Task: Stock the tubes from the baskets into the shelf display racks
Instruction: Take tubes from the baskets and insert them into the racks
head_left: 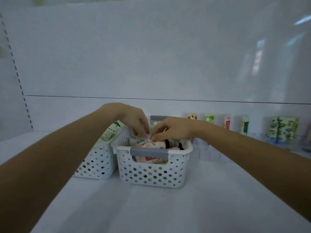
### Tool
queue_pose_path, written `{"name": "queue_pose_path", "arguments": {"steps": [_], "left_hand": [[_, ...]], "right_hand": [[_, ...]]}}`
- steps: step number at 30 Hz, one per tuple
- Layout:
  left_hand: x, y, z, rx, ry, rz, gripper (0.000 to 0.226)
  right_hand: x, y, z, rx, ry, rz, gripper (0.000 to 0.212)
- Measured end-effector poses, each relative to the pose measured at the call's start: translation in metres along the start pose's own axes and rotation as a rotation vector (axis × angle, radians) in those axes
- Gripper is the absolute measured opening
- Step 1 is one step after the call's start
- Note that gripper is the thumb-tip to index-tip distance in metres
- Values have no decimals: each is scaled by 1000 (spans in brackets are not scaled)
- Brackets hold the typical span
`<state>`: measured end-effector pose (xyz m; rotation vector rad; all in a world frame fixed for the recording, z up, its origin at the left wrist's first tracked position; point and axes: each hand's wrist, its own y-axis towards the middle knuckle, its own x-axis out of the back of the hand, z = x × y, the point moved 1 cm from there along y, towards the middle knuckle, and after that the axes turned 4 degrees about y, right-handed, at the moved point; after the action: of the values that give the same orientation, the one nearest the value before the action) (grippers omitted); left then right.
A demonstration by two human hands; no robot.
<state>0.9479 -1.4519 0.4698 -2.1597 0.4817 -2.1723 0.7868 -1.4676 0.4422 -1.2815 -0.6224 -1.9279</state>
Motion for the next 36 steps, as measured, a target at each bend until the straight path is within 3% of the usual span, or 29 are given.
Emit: {"name": "queue_pose_path", "arguments": {"steps": [3, 10, 14, 17, 20, 24, 29, 31, 34, 36], "left_hand": [[-3, 6, -1, -31, 7, 59, 23], [-6, 11, 1, -41, -1, -8, 7], [4, 5, 4, -21, -93, -241, 16], [14, -2, 5, -33, -328, -405, 9], [19, -4, 1, -43, -712, -496, 7], [25, 3, -30, -101, -1092, -646, 9], [34, 16, -78, -144, -1082, -863, 6], [37, 24, -106, -142, -1086, -910, 16], [39, 42, -153, -109, -1127, -863, 20], [38, 54, -188, -122, -1158, -761, 14]], "right_hand": [[3, 1, 1, -37, 14, -6, 31], [7, 2, 4, -95, 40, 16, 19], [21, -6, 5, -90, 62, -11, 22], [38, -20, -4, -141, 100, -63, 25], [51, -45, -23, -145, 382, -140, 30], [50, -82, -59, -111, 908, -222, 22], [44, -117, -97, -194, 1268, -401, 25], [46, -134, -116, -207, 1389, -484, 27], [48, -162, -145, -197, 1429, -609, 36], [48, -181, -164, -212, 1327, -710, 25]]}}
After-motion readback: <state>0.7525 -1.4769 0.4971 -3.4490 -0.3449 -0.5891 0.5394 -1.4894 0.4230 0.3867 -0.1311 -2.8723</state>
